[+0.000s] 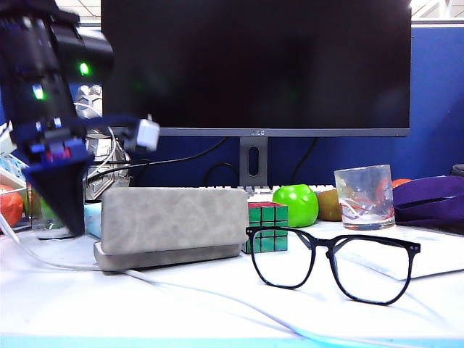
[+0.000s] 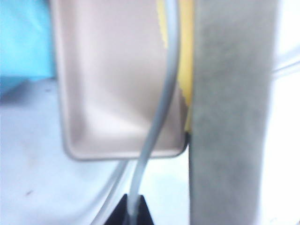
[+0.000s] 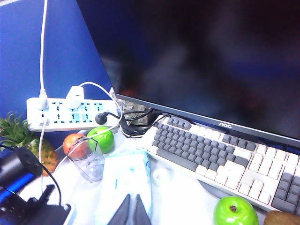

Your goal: Pick up the glasses, fold the temples of the glasses, place the glasses into the glasses case, and finally close the glasses case.

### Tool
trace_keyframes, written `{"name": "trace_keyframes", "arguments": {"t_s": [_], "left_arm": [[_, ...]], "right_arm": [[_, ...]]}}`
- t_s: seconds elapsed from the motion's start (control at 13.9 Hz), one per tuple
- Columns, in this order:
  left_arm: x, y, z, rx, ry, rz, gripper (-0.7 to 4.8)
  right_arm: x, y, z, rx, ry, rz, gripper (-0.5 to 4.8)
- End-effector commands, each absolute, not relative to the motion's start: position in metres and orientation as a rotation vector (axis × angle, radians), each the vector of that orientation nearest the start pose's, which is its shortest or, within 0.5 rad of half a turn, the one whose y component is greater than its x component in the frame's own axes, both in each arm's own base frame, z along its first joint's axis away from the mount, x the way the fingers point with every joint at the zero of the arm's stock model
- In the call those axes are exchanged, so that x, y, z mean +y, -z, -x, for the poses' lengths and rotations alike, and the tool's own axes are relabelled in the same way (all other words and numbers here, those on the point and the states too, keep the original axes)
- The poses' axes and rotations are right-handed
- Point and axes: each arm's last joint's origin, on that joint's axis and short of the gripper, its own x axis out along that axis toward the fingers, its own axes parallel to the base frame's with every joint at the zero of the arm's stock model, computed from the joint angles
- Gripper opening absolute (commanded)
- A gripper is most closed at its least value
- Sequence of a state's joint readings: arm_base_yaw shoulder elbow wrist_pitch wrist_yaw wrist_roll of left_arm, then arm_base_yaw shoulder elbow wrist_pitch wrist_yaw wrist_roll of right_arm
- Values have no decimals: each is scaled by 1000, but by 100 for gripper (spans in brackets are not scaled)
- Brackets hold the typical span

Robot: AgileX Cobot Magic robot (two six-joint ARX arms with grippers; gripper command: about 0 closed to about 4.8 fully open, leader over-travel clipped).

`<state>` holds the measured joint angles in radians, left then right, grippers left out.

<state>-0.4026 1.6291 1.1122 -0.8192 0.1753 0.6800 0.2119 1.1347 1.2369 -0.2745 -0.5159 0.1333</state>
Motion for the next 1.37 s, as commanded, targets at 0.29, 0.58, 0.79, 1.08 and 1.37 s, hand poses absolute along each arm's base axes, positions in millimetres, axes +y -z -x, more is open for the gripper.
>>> {"name": "trace_keyframes", "arguments": {"t_s": [0.29,0.58,0.79,1.08,1.37], "left_arm": [[-121,-241,-273,909,874,-708,-6],[-117,-261,-287,721,712,-635,-6],[-111,-278,-304,543,543,-571,-6],[-108,-290,-314,430,306,-608,-6],[-104,-271,-328,501,176,-629,4]], "right_arm": [[64,-416,-228,194,-721,-146,-5],[64,-416,-227,194,-721,-146,-5],[64,-416,-227,194,-721,-146,-5],[64,-415,-228,195,-721,-147,-5],[64,-415,-228,196,-721,-147,-5]]}}
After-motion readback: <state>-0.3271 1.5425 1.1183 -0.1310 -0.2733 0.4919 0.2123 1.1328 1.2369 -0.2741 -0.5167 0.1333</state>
